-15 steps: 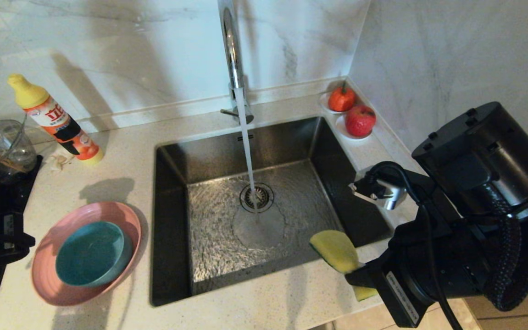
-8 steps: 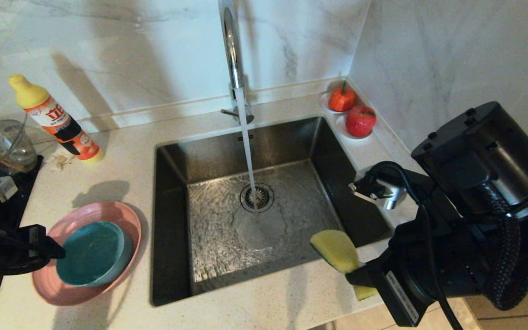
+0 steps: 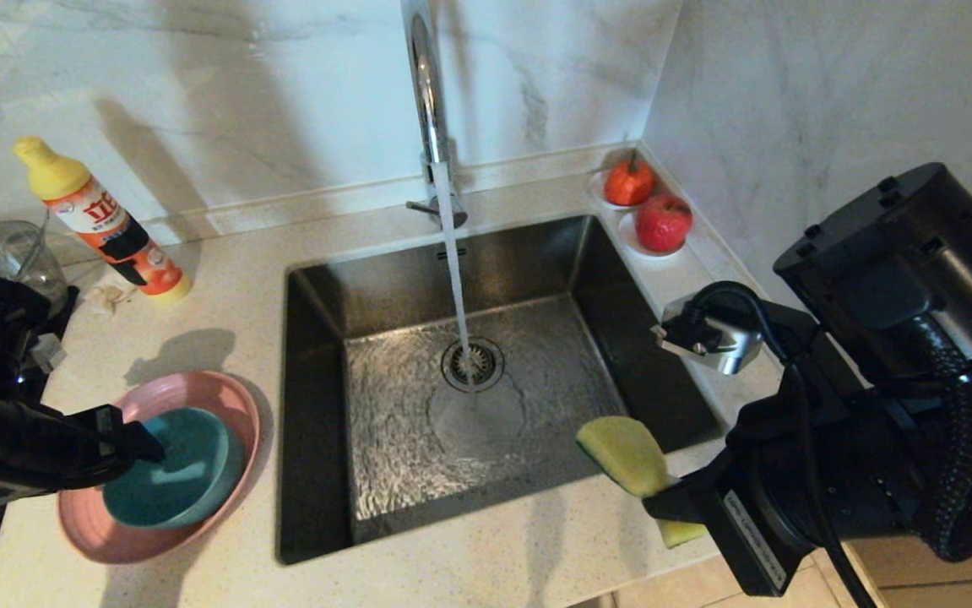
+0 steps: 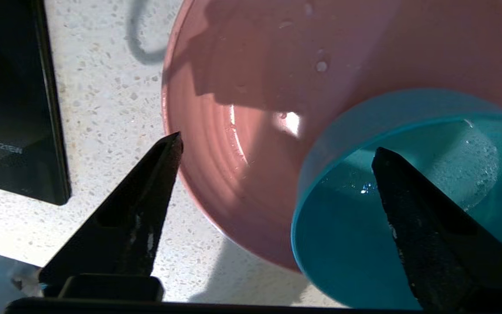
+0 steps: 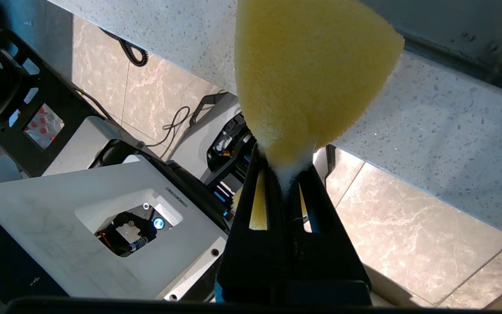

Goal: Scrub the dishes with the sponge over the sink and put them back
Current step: Pick up a bowl and the sponge

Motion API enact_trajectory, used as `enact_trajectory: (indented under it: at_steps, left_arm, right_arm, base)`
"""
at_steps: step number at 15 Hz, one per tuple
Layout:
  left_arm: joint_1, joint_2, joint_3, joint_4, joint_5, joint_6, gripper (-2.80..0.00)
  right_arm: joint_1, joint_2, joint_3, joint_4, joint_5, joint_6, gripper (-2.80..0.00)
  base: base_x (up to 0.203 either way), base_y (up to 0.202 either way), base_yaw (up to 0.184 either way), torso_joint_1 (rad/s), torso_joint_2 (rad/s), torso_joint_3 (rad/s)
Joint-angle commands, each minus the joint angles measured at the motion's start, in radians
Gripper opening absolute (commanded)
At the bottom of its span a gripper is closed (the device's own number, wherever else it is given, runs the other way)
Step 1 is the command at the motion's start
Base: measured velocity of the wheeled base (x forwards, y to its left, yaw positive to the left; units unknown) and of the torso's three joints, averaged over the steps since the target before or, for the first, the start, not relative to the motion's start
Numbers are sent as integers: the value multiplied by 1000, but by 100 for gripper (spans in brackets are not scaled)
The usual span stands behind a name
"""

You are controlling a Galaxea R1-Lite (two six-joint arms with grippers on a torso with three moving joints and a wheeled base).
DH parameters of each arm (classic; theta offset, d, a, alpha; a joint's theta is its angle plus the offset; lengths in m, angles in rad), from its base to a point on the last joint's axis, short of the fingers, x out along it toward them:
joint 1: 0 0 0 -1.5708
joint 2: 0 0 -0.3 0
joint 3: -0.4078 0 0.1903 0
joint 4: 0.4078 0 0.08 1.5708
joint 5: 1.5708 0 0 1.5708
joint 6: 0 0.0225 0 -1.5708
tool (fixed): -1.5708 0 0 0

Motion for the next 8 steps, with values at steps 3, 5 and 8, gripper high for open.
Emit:
enact_trajectory:
  at_steps: [3, 5, 8]
  left_arm:
    - [0, 31, -5, 3, -1, -44, 0]
    - [0, 39, -14, 4, -5, -48, 0]
    - [-1, 49, -13, 4, -11, -53, 0]
  right_arm:
    - [1, -8, 1, 5, 0, 5, -280]
    - [1, -17, 2, 10, 0, 4, -280]
    - [1, -20, -5, 19, 0, 4, -280]
  base:
    - [0, 0, 0, 0, 0, 0]
    - [0, 0, 0, 0, 0, 0]
    - [0, 0, 0, 0, 0, 0]
